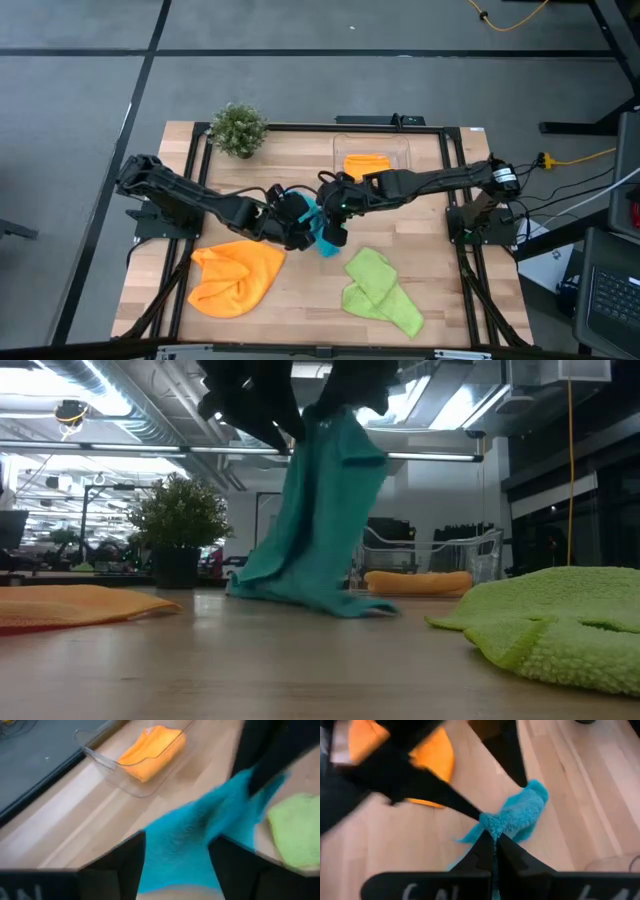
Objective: Fold microfiber towels
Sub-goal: Fold the blue microfiber cloth
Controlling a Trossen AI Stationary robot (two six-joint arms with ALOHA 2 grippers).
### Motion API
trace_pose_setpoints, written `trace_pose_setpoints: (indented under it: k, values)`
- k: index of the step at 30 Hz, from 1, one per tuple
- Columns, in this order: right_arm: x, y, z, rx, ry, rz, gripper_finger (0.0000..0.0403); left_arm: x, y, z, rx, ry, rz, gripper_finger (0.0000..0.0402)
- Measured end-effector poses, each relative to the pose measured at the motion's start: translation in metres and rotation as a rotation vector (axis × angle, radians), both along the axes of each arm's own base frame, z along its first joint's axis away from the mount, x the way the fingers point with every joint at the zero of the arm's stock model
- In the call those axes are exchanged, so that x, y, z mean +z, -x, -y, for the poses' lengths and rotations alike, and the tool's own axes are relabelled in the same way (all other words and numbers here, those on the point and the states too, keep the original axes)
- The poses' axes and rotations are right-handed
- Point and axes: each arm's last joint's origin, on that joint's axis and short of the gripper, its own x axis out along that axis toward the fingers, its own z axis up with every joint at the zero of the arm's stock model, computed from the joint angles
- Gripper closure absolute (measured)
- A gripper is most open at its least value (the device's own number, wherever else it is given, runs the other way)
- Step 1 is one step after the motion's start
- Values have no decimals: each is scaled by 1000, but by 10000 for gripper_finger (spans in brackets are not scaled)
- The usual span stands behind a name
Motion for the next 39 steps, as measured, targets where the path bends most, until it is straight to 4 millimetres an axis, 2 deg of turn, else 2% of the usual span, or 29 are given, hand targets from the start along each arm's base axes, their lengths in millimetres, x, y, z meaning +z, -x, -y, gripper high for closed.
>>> trace_pose_setpoints:
  k: [19,31,39]
  values:
    - [22,8,3,-53,4,105,396,2,-4,0,8,90,57,194]
    - [57,32,6,-57,-8,214,400,0,-4,2,-41,170,29,194]
    - [69,43,8,-58,-10,248,400,-1,-2,5,-51,187,17,194]
